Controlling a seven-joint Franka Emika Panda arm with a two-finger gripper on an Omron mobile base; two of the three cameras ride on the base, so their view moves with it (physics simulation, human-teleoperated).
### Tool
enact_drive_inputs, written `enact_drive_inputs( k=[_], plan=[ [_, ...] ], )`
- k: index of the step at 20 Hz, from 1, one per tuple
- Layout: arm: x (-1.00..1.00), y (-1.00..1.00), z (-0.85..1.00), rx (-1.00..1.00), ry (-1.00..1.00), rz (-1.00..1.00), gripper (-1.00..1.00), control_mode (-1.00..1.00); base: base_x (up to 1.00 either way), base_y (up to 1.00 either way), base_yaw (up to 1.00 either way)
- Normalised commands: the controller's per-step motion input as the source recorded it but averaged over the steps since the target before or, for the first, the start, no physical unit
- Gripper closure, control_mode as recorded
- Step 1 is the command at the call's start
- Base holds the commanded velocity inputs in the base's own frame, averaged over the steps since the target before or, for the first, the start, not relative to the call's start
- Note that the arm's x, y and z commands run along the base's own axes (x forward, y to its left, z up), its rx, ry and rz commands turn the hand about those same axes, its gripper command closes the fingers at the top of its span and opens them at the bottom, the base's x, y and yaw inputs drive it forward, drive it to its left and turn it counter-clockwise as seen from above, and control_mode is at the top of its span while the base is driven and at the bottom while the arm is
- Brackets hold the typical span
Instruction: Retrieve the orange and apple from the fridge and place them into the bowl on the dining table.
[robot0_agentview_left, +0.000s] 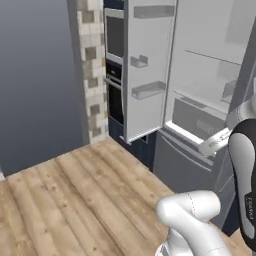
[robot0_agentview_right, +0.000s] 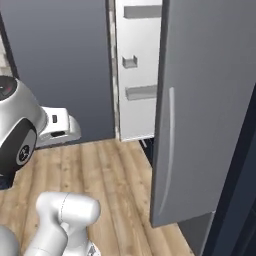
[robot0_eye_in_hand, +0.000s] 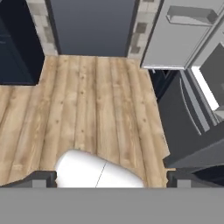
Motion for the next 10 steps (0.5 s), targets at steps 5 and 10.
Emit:
enact_drive_inputs(
  k=[5,10],
  plan=[
    [0.00,0.00,0.00,0.00,0.00,0.00,-1.00,1.00,0.98,0.01,-0.33],
    [0.00,0.00,0.00,0.00,0.00,0.00,-1.00,1.00,0.60,0.00,-0.35]
  ],
)
